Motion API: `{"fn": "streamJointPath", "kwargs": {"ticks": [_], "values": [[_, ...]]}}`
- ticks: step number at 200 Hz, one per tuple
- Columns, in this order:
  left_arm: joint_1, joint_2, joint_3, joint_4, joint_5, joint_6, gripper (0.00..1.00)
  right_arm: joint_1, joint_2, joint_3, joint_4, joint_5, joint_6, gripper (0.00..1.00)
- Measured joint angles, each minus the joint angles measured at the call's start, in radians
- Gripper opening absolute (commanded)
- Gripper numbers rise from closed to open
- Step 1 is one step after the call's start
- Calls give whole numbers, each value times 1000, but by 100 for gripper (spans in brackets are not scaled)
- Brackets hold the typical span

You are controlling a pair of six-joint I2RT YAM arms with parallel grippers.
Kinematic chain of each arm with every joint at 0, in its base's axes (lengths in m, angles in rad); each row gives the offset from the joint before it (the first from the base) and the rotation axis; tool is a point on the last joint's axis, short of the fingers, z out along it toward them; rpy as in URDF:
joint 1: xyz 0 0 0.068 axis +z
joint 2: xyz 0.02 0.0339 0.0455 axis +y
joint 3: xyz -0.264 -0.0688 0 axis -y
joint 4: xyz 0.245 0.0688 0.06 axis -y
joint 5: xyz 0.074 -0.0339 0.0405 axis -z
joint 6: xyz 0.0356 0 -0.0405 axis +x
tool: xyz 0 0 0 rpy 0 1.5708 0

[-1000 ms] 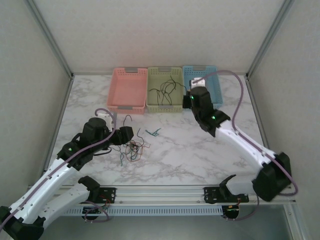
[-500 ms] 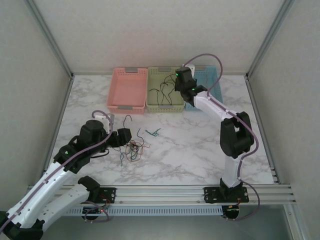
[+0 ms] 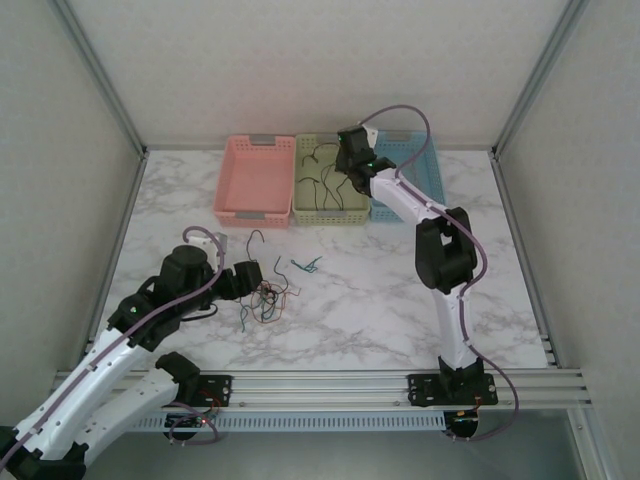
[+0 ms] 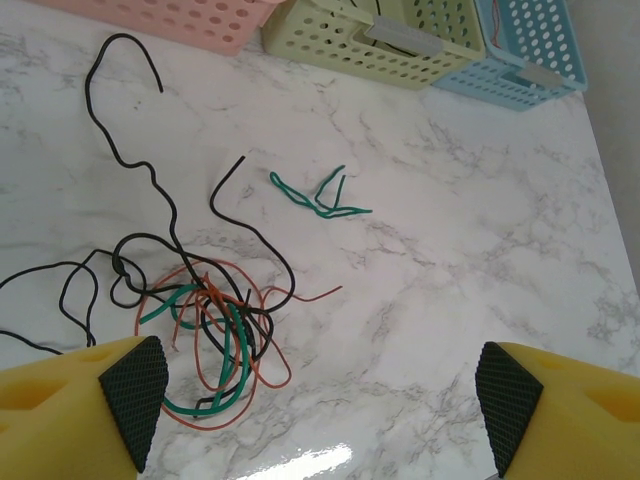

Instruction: Untangle the cables

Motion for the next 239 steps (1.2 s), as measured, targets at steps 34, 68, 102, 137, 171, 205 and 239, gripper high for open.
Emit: {"fn": "streamJointPath", "kwargs": {"ticks": [34,68,102,137,171,205,239], "values": [[0,-7,-7,1,0,-11,83,2,5,-5,-25,-34,37,37],[0,-5,-10,1,-1,-16,83,9,-54,-133,-11,-68,36,41],[0,-5,-45,11,-20,-30,85,14,-245,-373,36,-131,15,42],[0,-3,-104,35,-52,-58,87,48,-517,-545,61,-243,-40,42],[2,11,-152,54,-90,-80,86,146,-712,-657,52,-364,-100,44],[3,42,-190,69,-97,-90,85,213,-675,-708,3,-481,-184,51],[3,40,-203,70,-97,-98,85,258,-508,-687,-75,-568,-296,55]]}}
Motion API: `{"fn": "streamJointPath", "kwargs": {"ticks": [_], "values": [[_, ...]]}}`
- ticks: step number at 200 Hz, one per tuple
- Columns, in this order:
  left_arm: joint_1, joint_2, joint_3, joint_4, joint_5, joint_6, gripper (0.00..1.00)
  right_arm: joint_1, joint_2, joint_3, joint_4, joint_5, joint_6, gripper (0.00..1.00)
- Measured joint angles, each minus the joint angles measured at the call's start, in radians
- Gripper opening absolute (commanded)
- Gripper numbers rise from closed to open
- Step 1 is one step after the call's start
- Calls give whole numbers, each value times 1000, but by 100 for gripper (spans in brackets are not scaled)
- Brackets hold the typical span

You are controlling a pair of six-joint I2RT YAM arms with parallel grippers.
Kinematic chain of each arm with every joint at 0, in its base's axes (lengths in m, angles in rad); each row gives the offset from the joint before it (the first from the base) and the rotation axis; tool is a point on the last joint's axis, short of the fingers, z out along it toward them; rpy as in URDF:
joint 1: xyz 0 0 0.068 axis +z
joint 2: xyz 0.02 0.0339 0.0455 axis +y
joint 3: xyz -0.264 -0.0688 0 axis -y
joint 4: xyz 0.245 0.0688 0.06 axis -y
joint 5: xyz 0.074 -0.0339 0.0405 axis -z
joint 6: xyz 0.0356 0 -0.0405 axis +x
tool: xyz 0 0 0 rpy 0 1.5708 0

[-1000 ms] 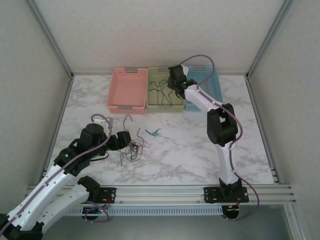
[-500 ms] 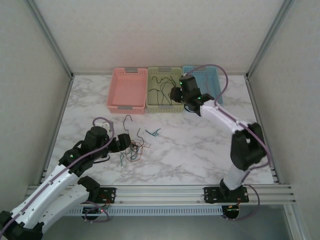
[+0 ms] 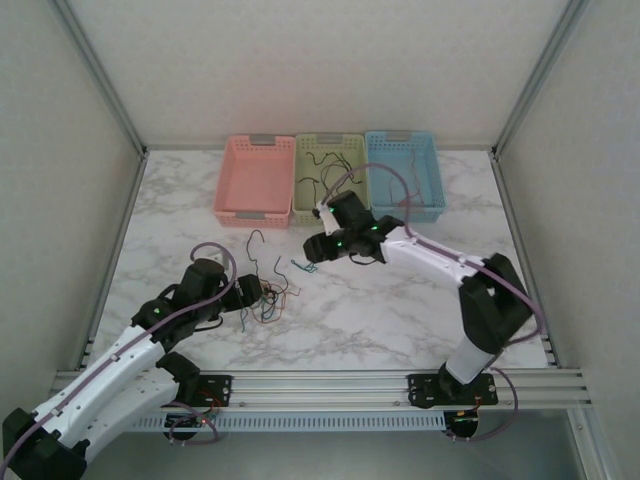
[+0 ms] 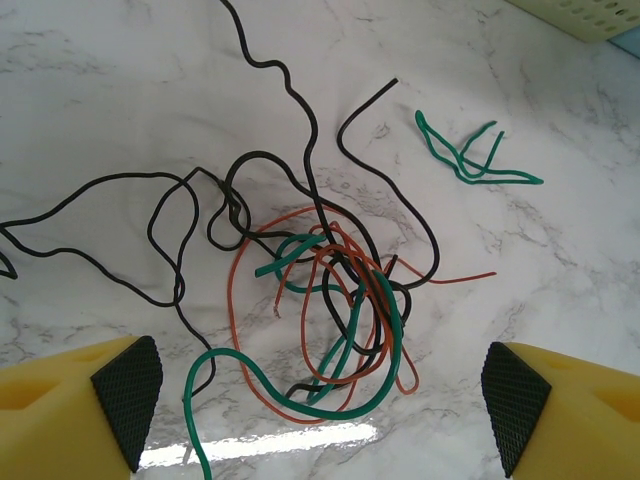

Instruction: Untangle the cables

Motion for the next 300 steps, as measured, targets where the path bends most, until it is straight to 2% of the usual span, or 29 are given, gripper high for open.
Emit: {"fn": "streamJointPath", "kwargs": {"ticks": [39,85,134,147,187,195,222,248,300], "values": [[0,-21,0,0,0,0,85,26,147,69,-85,-37,-106,56],[0,-21,0,0,0,0,84,47,163,99,-134,-47,-183,53],[0,-6,2,14,20,0,84,58,231,153,-176,23,-224,46],[1,-6,5,16,23,0,84,58,238,154,-182,32,-230,40],[4,-6,6,18,23,0,83,61,239,154,-187,50,-238,5],[4,-6,6,19,23,0,83,62,235,154,-187,55,-241,0],[4,-6,10,23,31,0,83,62,174,149,-186,58,-218,0],[4,-6,32,40,63,1,82,62,27,135,-167,50,-162,0],[4,-11,98,156,222,5,80,59,-269,127,-39,-62,-34,0]]}}
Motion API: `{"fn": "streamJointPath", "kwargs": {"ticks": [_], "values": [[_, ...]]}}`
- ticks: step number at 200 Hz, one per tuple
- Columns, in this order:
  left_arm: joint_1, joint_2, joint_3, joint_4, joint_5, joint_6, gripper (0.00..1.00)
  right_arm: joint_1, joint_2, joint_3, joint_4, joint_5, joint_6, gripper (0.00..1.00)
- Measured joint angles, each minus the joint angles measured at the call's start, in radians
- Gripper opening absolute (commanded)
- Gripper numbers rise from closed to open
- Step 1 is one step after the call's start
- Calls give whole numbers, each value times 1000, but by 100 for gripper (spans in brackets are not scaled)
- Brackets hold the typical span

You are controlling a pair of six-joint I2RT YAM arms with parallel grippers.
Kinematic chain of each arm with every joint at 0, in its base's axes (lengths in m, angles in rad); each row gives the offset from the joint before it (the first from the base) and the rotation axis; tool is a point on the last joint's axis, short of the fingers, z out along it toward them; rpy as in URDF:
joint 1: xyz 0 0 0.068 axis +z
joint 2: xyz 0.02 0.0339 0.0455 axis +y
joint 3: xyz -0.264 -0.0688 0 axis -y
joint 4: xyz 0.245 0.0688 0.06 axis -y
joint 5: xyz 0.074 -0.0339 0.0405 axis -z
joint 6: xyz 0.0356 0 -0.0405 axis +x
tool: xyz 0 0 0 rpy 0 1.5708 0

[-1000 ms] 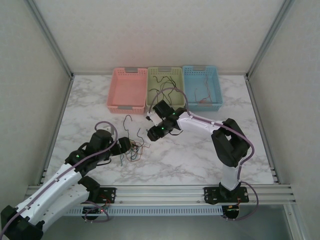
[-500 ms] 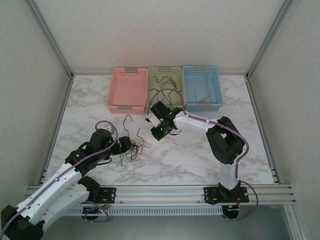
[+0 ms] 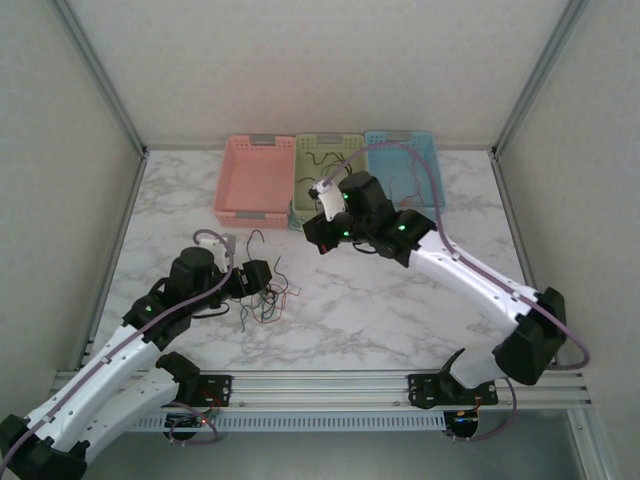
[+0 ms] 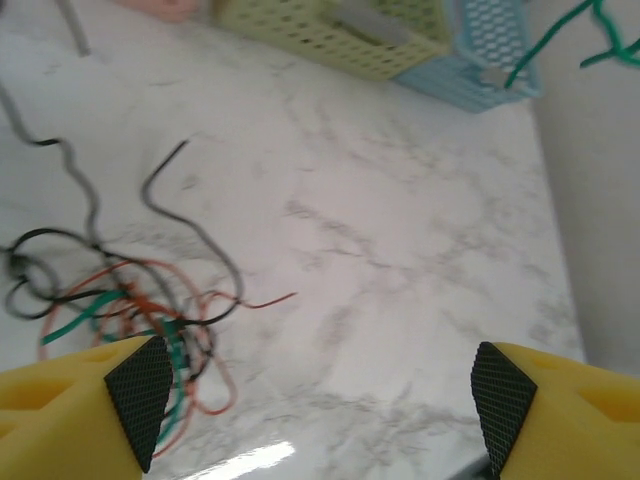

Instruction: Untangle the cables

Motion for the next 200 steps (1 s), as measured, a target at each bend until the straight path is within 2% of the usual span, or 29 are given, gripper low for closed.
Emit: {"fn": "streamJointPath", "kwargs": {"ticks": [68,125,142,200], "values": [[0,-27,53,135,147,35,81,-2,-68,-72,171,-137,273,0],[0,14,67,238,168,87,80,-2,-107,-82,254,-195,426,0],[0,38,69,284,170,101,74,-2,-110,-86,271,-207,462,0],[0,84,72,398,195,156,66,-2,-111,-96,303,-233,534,0]]}}
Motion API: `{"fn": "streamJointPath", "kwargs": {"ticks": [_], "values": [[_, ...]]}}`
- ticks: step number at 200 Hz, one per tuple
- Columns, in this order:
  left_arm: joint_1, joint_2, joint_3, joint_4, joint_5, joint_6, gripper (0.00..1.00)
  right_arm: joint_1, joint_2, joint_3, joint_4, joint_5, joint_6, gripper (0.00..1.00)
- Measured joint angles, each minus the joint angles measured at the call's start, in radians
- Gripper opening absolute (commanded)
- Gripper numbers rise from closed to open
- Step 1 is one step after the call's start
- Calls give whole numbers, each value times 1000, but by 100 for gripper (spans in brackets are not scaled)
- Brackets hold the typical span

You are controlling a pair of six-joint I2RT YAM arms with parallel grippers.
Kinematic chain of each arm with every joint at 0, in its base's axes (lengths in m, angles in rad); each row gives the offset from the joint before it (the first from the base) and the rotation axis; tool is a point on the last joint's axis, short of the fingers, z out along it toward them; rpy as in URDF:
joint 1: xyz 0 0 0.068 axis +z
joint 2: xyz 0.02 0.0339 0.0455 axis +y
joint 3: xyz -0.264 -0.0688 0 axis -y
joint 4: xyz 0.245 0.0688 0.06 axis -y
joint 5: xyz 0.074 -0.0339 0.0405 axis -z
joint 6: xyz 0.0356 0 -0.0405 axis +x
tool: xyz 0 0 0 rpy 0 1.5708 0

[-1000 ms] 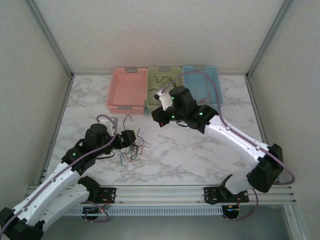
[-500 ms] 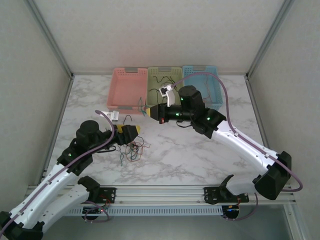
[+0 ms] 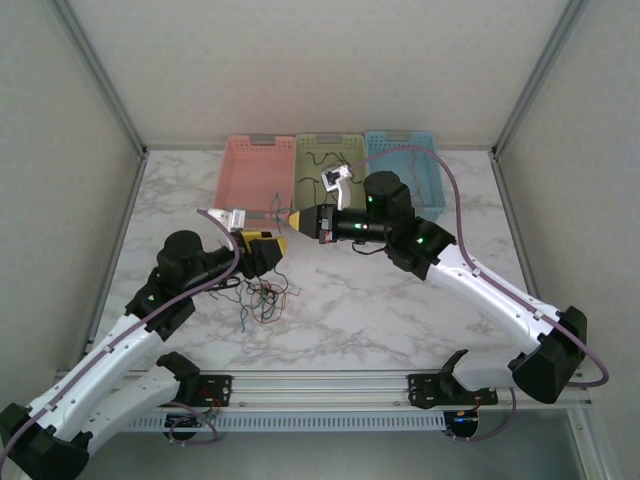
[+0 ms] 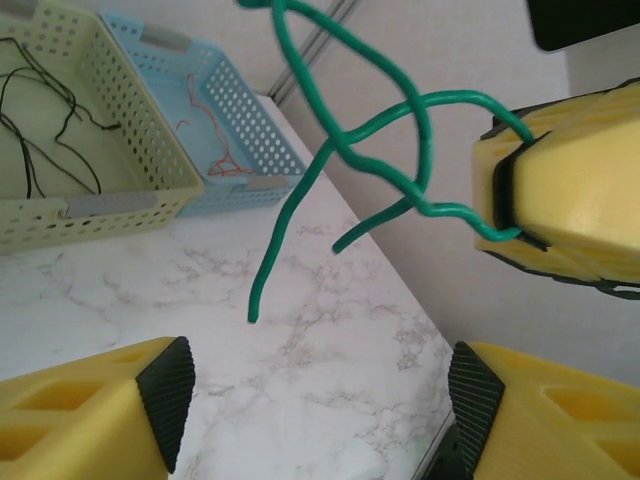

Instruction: Untangle the cables

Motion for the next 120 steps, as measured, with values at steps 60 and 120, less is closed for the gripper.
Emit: {"fn": "streamJointPath", "kwargs": {"ticks": [60,120], "values": [[0,21,3,39,9,41,55,0,0,-2,29,-34,56,0],[0,30,3,51,8,52,34,0,0,-2,40,-63,90,0]]}}
